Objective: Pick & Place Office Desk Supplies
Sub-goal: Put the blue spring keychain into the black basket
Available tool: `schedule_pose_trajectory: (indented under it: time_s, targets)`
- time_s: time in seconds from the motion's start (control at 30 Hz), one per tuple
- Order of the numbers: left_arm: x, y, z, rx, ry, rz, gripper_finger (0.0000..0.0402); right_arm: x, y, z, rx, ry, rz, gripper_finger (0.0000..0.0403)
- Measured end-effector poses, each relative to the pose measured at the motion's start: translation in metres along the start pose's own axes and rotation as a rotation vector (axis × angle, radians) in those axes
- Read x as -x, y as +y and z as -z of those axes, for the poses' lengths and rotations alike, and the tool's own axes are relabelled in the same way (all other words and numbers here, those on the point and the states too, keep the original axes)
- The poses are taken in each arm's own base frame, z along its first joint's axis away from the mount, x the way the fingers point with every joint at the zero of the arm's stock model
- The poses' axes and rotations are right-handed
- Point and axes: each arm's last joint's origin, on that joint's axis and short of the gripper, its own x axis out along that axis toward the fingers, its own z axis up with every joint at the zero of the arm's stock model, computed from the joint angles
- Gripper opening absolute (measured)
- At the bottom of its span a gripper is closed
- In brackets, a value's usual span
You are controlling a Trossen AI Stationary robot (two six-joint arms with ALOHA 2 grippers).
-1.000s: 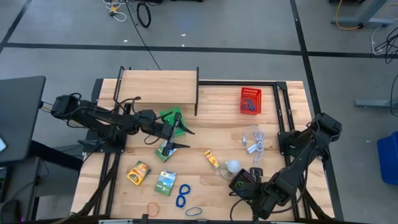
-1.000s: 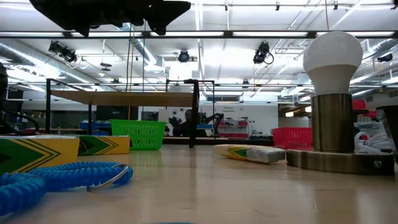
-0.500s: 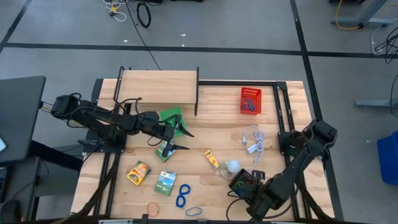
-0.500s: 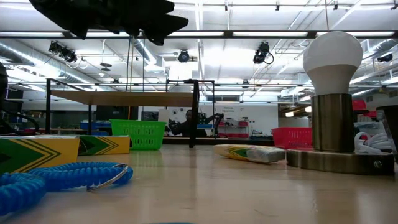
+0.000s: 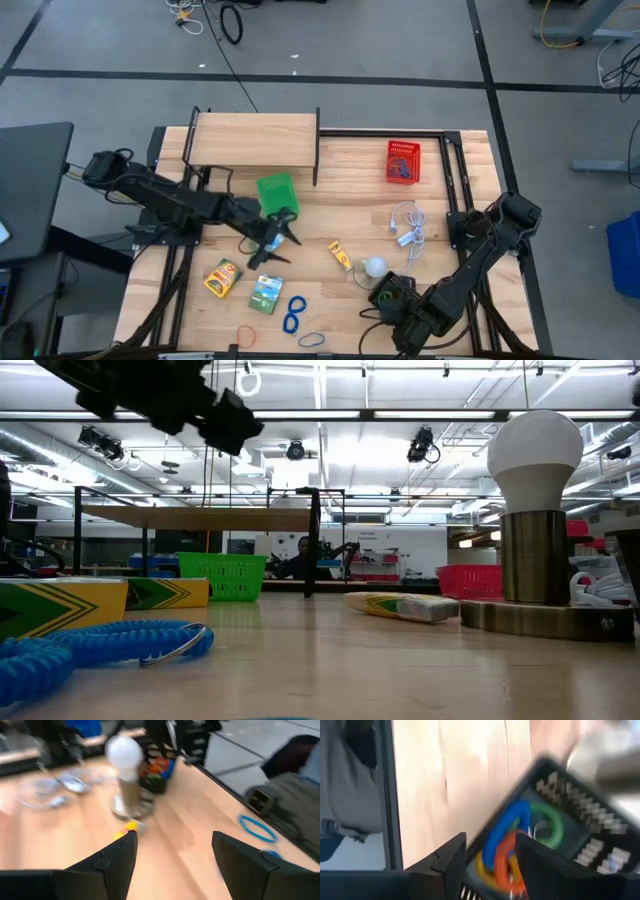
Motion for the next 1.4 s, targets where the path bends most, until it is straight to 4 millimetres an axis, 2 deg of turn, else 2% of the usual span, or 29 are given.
schedule_pose_trajectory:
  time_s: [0.3,0.5,0.67,0.87,1.0,1.17,1.4]
  targets:
    - [-0.011,-0.03,0.009,0.175,0.088,0.096,0.0249,0.0,0.001,-0.027,0.238,-0.25,0.022,0.0176]
    - [-0.034,-0.047,0.024,0.256,0.201,0.099,0.0235,-0.002,-0.006,-0.036,0.307,-0.28,0.067,0.0176]
    - [-0.058,-0.053,0.019,0.237,0.32,0.07,0.0231,0.0,-0.012,-0.041,0.384,-0.349,0.206,0.0176]
    - [-0.086,-0.052,0.011,0.231,0.503,0.026,0.0231,0.023,-0.008,-0.059,0.441,-0.519,0.433,0.0176]
    - [-0.103,-0.054,0.009,0.239,0.599,0.061,0.0231,0.038,-0.004,-0.069,0.47,-0.572,0.5,0.0176]
    - [-0.117,-0.062,0.016,0.216,0.713,0.078,0.0231,0.042,-0.004,-0.068,0.505,-0.577,0.56,0.0176]
    - [-0.136,-0.066,0.022,0.207,0.731,0.055,0.0231,0.043,-0.002,-0.062,0.506,-0.58,0.599,0.0176]
